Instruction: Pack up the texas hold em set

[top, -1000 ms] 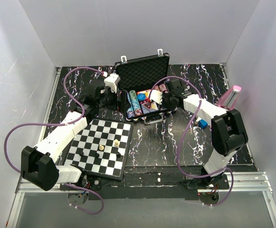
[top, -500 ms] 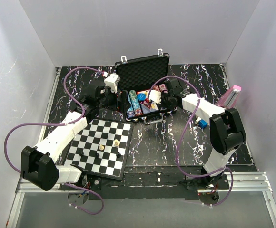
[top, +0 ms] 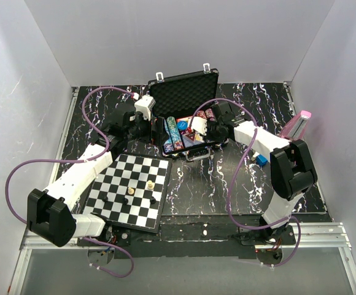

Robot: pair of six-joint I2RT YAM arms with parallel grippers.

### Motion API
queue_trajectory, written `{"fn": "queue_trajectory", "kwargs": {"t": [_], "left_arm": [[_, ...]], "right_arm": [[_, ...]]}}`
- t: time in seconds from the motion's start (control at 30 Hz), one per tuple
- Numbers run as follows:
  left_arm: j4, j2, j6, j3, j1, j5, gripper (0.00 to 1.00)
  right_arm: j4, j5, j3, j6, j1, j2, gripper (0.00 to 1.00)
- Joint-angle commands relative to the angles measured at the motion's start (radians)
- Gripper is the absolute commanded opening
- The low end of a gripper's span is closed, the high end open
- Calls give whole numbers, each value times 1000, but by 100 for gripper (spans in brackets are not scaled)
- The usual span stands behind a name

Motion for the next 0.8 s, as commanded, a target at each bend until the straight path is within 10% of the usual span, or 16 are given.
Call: {"fn": "queue_trajectory", "kwargs": {"t": [0.0, 0.77], "left_arm": [[-7, -29, 5, 22, 7, 11, 98], [-7, -22, 8, 22, 7, 20, 98]], "right_arm": [[-47, -46, 11, -1, 17, 8, 1], [6, 0, 39, -30, -14, 73, 1]]}}
